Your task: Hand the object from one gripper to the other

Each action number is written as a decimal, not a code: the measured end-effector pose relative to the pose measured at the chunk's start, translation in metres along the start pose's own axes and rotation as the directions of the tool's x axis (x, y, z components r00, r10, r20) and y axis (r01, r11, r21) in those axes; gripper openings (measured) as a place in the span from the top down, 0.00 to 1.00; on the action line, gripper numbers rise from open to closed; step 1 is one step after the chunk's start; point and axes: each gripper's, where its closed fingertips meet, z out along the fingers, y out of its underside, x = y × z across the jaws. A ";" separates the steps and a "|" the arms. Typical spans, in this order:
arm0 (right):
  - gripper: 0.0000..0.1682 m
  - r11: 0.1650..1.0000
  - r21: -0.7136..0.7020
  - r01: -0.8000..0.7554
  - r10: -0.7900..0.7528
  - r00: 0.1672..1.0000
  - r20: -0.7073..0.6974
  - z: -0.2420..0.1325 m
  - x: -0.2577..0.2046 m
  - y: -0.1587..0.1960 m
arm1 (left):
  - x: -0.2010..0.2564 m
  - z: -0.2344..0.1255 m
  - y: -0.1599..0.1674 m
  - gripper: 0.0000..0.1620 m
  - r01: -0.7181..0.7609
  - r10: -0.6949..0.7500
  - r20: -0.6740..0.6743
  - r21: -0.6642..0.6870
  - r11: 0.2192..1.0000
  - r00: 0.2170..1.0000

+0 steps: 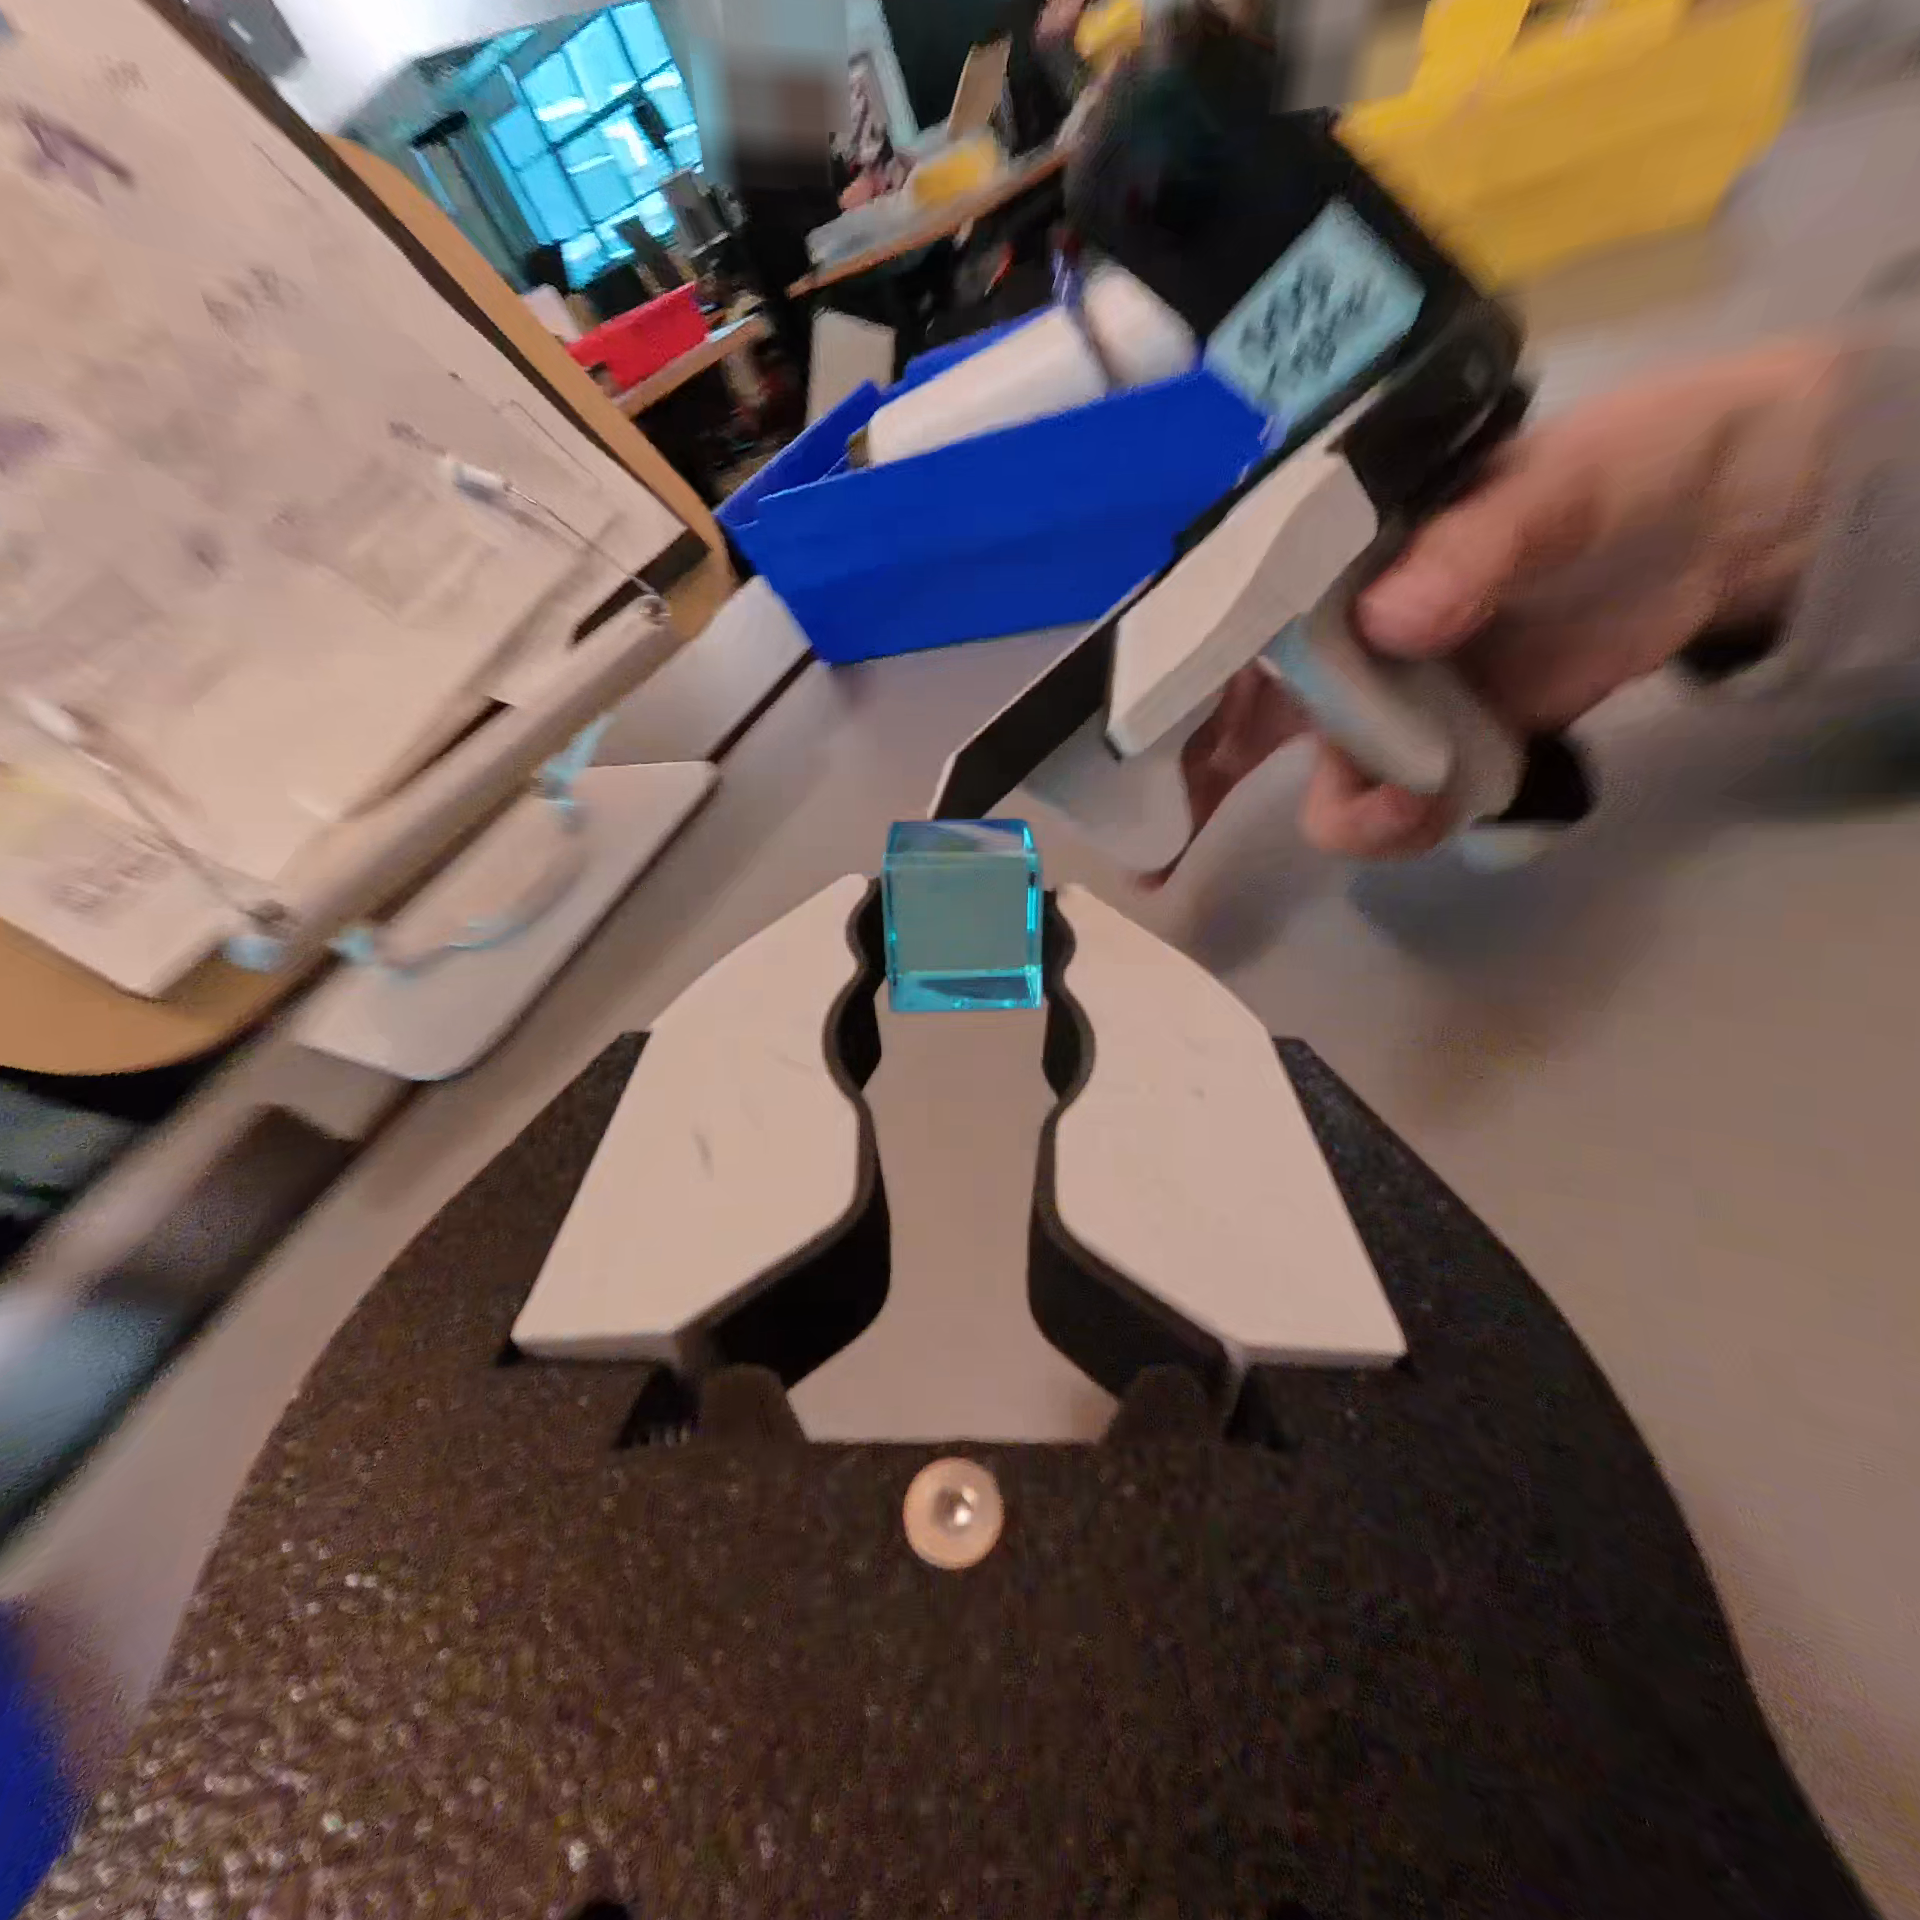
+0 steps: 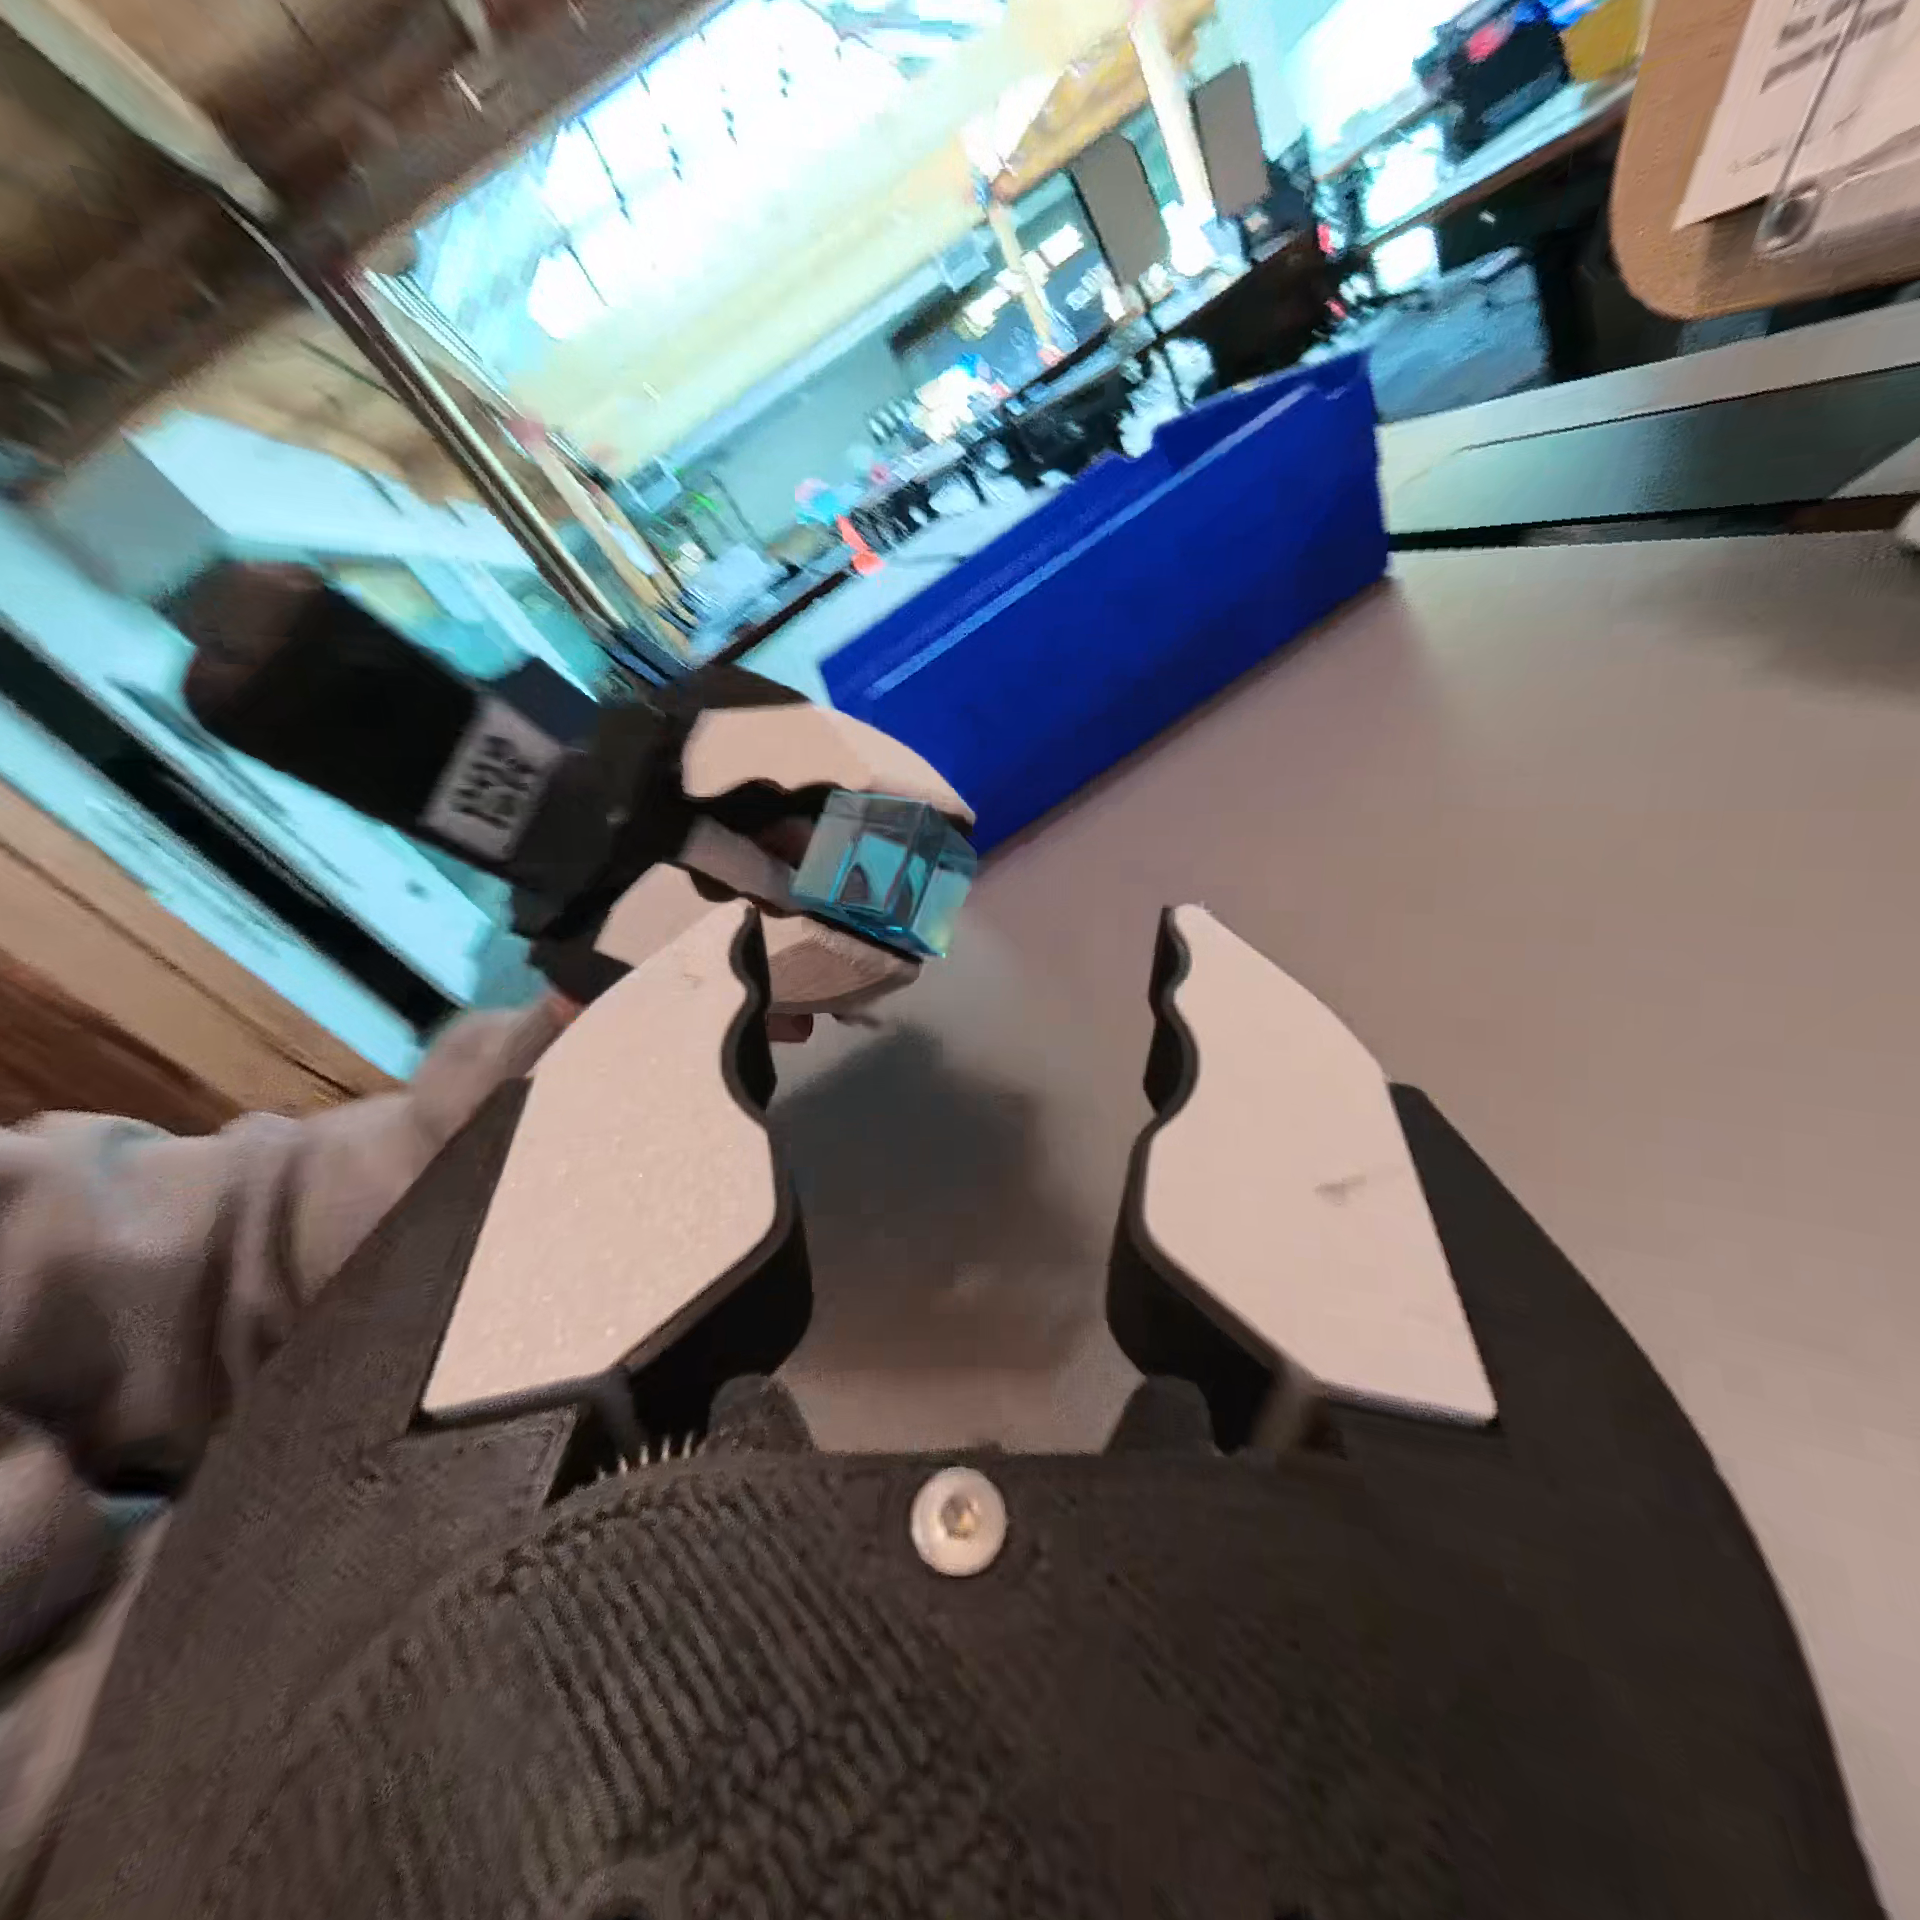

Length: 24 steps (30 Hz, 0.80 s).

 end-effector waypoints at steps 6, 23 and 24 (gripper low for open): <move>0.68 0.987 -0.044 0.155 -0.159 0.983 -0.094 0.009 0.002 0.007 | 0.000 0.011 0.006 0.83 -0.416 0.444 0.169 -0.178 0.892 0.880; 0.84 0.818 0.159 0.552 -0.569 0.817 0.090 -0.012 -0.026 -0.008 | 0.005 0.001 -0.006 0.53 0.122 -0.122 -0.016 0.020 0.992 0.992; 0.84 0.778 0.195 0.597 -0.620 0.779 0.093 -0.014 -0.029 -0.009 | 0.010 -0.002 -0.013 0.53 0.309 -0.301 -0.136 0.043 0.950 0.944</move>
